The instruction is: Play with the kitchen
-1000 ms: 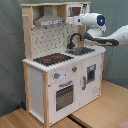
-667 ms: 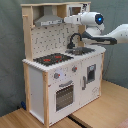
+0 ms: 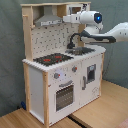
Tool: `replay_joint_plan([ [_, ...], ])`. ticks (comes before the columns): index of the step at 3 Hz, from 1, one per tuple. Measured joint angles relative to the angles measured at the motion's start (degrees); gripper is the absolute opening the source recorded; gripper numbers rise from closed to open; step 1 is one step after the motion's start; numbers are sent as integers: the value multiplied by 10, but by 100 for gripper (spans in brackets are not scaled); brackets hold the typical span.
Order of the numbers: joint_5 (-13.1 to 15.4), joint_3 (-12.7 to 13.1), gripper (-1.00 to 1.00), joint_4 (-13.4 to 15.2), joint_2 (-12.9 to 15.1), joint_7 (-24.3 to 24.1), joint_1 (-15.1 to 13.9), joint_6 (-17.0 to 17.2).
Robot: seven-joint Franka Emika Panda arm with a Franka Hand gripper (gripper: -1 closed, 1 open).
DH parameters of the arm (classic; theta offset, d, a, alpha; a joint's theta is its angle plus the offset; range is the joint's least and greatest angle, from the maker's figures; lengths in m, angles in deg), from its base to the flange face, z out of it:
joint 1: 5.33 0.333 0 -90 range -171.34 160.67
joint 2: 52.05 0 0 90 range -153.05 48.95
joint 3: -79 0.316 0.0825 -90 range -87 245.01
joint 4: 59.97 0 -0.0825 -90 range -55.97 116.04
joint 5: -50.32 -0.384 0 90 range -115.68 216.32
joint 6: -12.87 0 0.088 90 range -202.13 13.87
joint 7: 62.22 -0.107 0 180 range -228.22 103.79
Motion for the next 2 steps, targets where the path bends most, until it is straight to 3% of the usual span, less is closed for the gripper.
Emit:
replay_joint_plan([
  [1,0,8,-100,-3,9,0,-2,0],
  [2,0,-17,-100,23,22,0,41,-1],
])
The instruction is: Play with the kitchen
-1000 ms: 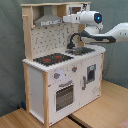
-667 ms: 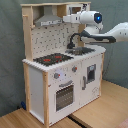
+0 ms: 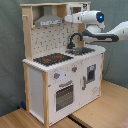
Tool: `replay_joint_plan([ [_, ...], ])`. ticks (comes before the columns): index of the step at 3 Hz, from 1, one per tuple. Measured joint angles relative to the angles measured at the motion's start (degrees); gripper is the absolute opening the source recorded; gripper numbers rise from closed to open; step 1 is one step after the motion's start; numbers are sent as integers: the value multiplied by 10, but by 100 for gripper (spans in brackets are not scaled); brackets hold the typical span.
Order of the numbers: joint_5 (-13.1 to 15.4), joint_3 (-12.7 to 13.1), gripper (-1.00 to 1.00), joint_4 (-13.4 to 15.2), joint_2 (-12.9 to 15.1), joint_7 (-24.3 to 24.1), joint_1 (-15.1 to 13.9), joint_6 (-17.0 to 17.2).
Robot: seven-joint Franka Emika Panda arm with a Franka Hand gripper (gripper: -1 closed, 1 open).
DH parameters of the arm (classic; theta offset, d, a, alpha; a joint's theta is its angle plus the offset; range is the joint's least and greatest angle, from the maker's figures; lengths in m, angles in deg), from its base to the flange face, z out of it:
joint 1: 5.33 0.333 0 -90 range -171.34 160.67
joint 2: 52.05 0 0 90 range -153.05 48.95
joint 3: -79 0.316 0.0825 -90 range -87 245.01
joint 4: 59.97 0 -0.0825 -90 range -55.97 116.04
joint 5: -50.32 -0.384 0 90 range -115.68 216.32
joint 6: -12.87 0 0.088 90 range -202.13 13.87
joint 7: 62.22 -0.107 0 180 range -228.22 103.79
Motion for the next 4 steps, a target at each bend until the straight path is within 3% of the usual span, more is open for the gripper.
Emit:
replay_joint_plan([
  [2,0,-49,-100,56,18,10,82,-34],
  [4,0,-104,-100,96,43,45,167,-44],
])
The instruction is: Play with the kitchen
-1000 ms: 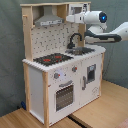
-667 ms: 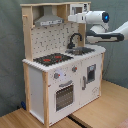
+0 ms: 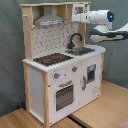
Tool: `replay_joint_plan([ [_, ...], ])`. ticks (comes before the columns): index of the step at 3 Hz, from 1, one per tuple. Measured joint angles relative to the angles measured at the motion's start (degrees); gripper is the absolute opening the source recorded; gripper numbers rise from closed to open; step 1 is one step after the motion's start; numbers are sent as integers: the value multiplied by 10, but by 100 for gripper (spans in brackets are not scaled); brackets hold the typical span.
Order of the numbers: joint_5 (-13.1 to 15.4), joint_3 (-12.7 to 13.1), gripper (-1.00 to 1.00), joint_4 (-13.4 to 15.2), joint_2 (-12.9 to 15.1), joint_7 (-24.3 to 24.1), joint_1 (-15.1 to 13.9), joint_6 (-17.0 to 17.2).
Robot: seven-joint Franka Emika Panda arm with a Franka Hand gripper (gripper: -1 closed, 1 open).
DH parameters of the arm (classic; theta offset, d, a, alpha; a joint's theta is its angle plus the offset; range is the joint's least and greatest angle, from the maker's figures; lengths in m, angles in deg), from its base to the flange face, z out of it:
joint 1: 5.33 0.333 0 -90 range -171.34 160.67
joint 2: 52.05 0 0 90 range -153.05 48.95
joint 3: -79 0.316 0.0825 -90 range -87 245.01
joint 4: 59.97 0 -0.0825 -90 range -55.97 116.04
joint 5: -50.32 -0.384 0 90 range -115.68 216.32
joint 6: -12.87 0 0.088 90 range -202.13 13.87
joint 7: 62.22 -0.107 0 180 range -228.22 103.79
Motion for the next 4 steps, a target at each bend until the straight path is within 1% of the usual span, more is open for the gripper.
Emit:
replay_joint_plan([
  [2,0,-56,-100,38,17,46,80,-22],
  [4,0,-120,-100,75,20,86,162,-27],
])
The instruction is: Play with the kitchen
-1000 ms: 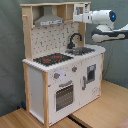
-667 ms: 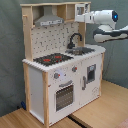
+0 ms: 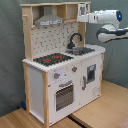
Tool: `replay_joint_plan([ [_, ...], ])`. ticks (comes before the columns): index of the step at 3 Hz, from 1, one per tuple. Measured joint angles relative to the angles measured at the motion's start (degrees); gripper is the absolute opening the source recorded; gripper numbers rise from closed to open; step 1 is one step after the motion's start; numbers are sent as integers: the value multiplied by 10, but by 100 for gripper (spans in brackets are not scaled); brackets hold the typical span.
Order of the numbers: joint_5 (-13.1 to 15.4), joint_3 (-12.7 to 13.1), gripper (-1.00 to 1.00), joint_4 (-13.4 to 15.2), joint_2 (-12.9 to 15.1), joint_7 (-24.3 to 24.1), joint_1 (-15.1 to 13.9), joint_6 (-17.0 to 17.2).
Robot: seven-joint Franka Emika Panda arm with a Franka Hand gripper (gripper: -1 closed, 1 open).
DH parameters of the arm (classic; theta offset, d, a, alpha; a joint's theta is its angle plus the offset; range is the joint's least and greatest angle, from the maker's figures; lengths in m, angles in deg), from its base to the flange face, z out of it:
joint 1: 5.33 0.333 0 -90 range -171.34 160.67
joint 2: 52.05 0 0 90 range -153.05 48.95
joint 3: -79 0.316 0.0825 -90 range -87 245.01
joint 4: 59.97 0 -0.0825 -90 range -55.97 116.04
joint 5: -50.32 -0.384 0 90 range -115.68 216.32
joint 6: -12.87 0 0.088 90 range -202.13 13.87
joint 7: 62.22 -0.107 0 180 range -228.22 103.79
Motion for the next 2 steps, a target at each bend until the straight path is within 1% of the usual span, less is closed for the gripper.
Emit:
replay_joint_plan([
  [1,0,-14,-100,9,-3,26,27,1],
  [2,0,-14,100,9,-4,27,30,1],
])
